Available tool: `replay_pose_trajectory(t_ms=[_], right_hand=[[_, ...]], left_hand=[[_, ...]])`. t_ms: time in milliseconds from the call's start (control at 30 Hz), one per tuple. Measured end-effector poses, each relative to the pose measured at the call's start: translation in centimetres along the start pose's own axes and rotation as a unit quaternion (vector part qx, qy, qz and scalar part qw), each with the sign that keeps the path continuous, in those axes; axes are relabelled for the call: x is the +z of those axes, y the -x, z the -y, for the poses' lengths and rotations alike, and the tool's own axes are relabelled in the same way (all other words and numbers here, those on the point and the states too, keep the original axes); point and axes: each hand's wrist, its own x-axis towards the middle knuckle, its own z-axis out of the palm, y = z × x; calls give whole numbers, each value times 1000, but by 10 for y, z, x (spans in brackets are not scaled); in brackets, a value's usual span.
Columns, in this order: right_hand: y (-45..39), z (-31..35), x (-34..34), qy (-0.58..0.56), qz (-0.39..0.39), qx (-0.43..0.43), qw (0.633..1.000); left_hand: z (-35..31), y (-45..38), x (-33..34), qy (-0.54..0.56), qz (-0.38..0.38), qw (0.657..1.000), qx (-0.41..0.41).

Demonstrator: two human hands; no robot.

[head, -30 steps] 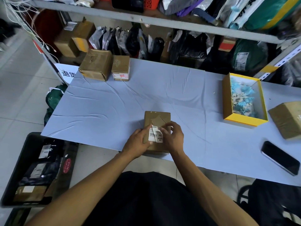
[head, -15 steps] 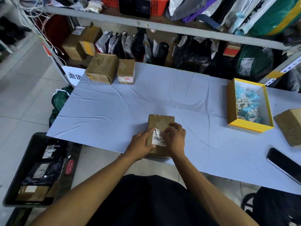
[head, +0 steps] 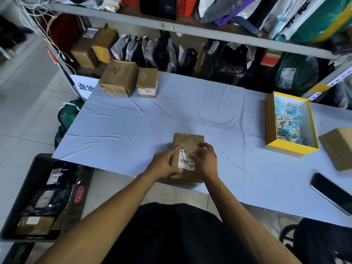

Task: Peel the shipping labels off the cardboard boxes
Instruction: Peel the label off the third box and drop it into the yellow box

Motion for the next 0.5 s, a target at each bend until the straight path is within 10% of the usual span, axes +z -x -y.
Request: replay_pose_trajectory(t_ms=[500], right_hand=[[2, 12, -6, 49, 32, -1, 998]], left_hand=[[0, 0, -2, 12, 8, 1000, -6]])
